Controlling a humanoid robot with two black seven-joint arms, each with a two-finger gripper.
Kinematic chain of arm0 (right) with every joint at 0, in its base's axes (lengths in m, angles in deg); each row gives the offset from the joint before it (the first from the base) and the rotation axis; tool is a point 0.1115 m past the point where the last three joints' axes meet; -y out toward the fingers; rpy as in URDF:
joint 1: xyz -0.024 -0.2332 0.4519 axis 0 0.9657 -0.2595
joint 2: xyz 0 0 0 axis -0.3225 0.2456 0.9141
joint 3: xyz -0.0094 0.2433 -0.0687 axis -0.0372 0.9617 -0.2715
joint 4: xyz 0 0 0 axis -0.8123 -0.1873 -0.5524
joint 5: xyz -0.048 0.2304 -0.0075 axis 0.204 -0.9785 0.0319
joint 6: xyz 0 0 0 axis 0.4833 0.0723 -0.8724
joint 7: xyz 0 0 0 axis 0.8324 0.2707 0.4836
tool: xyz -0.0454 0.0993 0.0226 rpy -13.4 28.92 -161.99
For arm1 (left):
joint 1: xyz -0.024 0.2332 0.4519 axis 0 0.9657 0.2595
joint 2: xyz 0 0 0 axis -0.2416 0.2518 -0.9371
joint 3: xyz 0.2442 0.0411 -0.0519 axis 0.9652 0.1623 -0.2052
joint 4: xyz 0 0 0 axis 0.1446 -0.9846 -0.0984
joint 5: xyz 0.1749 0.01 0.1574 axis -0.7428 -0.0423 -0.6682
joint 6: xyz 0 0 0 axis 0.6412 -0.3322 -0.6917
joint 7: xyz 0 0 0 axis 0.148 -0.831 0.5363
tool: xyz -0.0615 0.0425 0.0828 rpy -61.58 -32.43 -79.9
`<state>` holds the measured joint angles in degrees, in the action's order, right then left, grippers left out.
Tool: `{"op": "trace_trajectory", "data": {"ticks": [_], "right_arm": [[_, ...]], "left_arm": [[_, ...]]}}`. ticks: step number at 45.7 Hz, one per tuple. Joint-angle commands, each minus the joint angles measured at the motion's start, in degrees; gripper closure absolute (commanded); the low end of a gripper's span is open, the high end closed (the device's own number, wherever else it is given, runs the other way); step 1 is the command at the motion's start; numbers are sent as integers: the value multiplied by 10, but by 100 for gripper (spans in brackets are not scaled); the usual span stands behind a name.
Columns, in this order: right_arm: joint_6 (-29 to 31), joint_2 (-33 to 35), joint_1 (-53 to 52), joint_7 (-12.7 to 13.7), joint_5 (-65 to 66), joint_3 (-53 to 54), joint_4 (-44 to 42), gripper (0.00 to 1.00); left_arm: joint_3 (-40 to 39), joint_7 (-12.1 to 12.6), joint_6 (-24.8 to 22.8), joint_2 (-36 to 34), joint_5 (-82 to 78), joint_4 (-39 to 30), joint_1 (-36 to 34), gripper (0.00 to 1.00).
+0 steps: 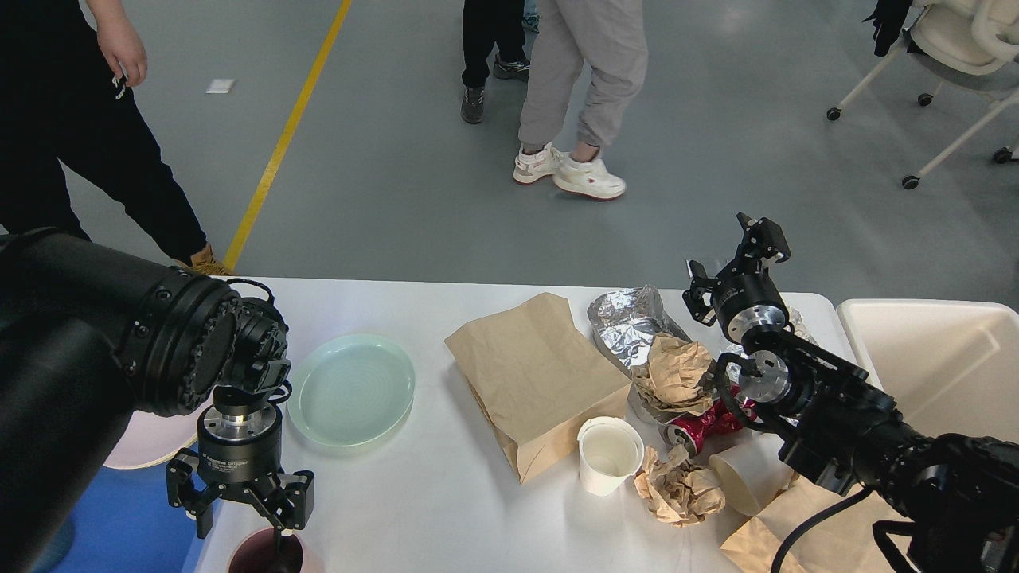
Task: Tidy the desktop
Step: 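Lower the left gripper and grasp the dark red mug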
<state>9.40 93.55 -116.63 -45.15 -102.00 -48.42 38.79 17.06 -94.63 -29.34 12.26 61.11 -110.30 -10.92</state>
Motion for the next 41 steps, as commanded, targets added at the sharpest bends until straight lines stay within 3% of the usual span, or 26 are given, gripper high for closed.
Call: {"op": "trace_trajectory", "data": {"ticks": [1, 10, 20, 36, 41], "right_arm": [[0, 0, 0, 0, 0, 0, 0, 0], [0, 0, 0, 1, 0, 0, 0, 0], [0, 0, 0, 1, 0, 0, 0, 0], [0, 0, 0, 1, 0, 0, 0, 0], [0, 0, 0, 0, 0, 0, 0, 0]], "left_arm": [[-8, -1, 0, 1, 1, 5, 12, 17], [-15, -1, 0, 6, 1, 5, 19, 34], [-14, -2, 0, 8, 1, 4, 24, 73], [-12, -3, 0, 8, 1, 5, 28, 100], [-12, -3, 0, 8, 1, 4, 25, 100]]}}
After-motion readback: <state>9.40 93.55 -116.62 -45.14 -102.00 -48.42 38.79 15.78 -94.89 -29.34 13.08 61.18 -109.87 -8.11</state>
